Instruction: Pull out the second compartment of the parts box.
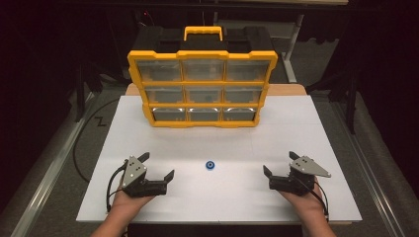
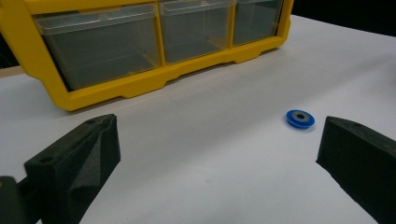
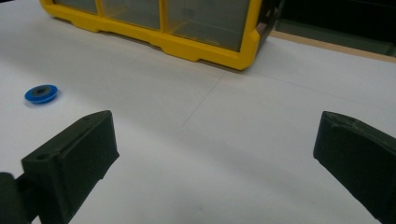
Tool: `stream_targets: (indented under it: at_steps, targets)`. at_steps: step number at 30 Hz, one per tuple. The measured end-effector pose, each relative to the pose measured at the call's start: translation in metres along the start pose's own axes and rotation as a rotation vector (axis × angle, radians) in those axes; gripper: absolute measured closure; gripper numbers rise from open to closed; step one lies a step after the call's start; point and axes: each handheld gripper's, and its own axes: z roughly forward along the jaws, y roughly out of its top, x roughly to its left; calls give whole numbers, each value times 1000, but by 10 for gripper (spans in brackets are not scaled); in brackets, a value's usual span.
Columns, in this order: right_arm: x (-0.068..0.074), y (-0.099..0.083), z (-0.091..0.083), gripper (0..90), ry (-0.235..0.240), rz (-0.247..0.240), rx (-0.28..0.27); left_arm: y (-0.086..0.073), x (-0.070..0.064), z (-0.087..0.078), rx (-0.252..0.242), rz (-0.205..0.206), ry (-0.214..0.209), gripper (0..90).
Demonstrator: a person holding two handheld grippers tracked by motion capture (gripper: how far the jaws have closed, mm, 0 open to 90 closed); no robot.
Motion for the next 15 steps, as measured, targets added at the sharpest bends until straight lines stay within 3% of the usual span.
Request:
stream_targets:
  at_steps: [3, 15]
  targets:
    - [-4, -3, 2, 12, -4, 25, 17, 0, 1, -1, -11, -12, 4, 1]
    - [-5, -3, 1, 12, -11, 18, 5, -1, 1, -1, -16, -14, -11, 2]
